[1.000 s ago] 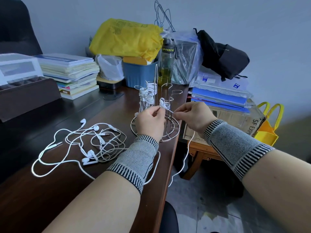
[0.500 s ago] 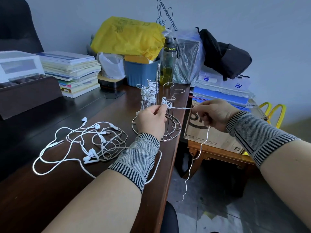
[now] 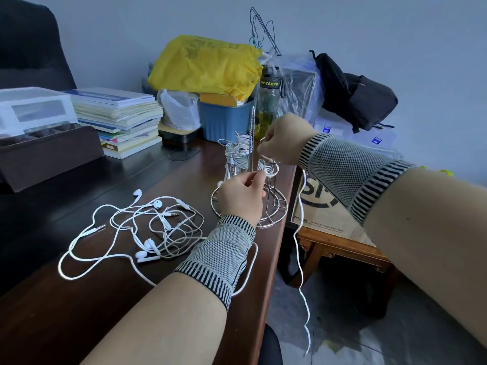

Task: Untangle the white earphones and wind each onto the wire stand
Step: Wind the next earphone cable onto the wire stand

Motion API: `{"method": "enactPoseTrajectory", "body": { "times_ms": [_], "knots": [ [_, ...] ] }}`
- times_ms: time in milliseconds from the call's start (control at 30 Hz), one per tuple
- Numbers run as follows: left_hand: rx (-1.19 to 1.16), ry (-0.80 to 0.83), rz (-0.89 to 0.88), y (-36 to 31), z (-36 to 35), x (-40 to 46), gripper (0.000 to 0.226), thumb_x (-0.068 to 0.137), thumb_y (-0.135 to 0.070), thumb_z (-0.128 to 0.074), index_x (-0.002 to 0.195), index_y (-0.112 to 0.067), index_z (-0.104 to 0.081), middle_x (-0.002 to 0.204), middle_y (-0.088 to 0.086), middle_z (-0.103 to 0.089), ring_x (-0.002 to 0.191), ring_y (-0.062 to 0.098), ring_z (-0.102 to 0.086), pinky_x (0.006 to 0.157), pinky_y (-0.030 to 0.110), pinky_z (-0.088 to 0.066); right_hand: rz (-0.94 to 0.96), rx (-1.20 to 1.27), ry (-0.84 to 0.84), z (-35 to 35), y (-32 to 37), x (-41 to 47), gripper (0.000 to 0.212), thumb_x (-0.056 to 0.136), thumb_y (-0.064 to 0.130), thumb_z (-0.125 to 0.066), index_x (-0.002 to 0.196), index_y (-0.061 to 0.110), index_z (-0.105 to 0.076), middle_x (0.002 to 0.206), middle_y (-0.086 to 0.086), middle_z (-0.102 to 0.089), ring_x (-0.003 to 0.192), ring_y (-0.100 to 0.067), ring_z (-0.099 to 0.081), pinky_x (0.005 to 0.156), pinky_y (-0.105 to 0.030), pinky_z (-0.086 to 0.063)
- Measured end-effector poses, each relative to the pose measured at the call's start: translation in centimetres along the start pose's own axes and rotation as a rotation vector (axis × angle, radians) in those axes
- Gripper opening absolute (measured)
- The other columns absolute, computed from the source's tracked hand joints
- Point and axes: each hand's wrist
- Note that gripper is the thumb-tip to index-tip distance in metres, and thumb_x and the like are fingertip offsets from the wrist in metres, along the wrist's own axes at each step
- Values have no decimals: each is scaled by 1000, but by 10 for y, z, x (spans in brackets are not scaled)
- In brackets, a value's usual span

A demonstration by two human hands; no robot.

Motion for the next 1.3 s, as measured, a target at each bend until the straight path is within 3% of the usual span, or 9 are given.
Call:
{"method": "enactPoseTrajectory", "body": {
  "times_ms": [200,333,433,600,667,767,900,1067,1300],
  "knots": [
    [58,-9,7,1,1,2,37,86,-14,-60,50,-21,-58,47,-8,-58,43,9,-45,57,27,-42,314,-383,95,-1,25,-27,28,92,24,-48,95,12,-74,96,-5,-70,88,-22,-65,78,-35,-57],
    [95,6,25,-1,2,0,41,88,-5,-57,50,-21,-52,41,-12,-51,40,2,-44,54,23,-34,455,-411,-60,-15,6,-42,26,94,27,-46,93,18,-70,95,-1,-60,85,-22,-59,68,-30,-47],
    [86,24,-14,-2,2,-1,25,94,-15,-57,72,-15,-70,49,-13,-55,49,0,-49,59,23,-45,477,-180,-194,-29,-18,-53,24,92,24,-50,91,15,-72,89,1,-54,78,-24,-59,65,-33,-46],
    [81,20,-81,-1,3,-5,21,94,-27,-60,91,-15,-76,60,-7,-63,50,4,-52,61,28,-49,197,274,-153,-41,-51,-62,17,92,16,-59,95,16,-75,73,8,-61,60,0,-53,61,-20,-47],
    [55,31,-53,-3,4,-6,22,94,-26,-58,78,-20,-73,53,-9,-61,42,0,-48,58,24,-43,57,431,-71,-45,-59,-62,13,92,15,-61,92,16,-74,63,10,-58,46,4,-49,48,-8,-38],
    [9,25,6,-3,4,-6,37,92,-26,-56,56,-21,-61,45,-11,-58,38,2,-43,58,24,-38,-59,537,-27,-49,-65,-59,10,89,14,-64,85,17,-73,67,4,-63,55,-3,-50,54,-12,-43],
    [59,17,-22,-4,4,-5,42,93,-32,-57,51,-25,-59,46,-11,-59,38,3,-42,60,29,-45,-206,529,39,-48,-79,-51,16,89,21,-65,77,12,-71,73,-3,-67,66,-14,-58,70,-32,-56],
    [59,9,-8,-2,2,-2,39,91,-33,-59,54,-25,-62,48,-15,-60,52,13,-47,83,52,-54,-324,401,-104,-28,-83,-42,24,89,28,-65,72,12,-63,66,-2,-60,51,-11,-48,47,-22,-41],
    [26,21,6,-1,2,-1,27,94,-35,-62,85,-14,-76,51,-7,-59,33,1,-42,55,22,-38,-60,124,-151,-5,-31,-18,20,89,22,-60,81,7,-70,71,-6,-63,65,-19,-58,54,-23,-45]
  ]
}}
Point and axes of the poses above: each hand's wrist, its own x-axis towards the middle knuckle, its own z-axis out of the back of the hand, y = z × x
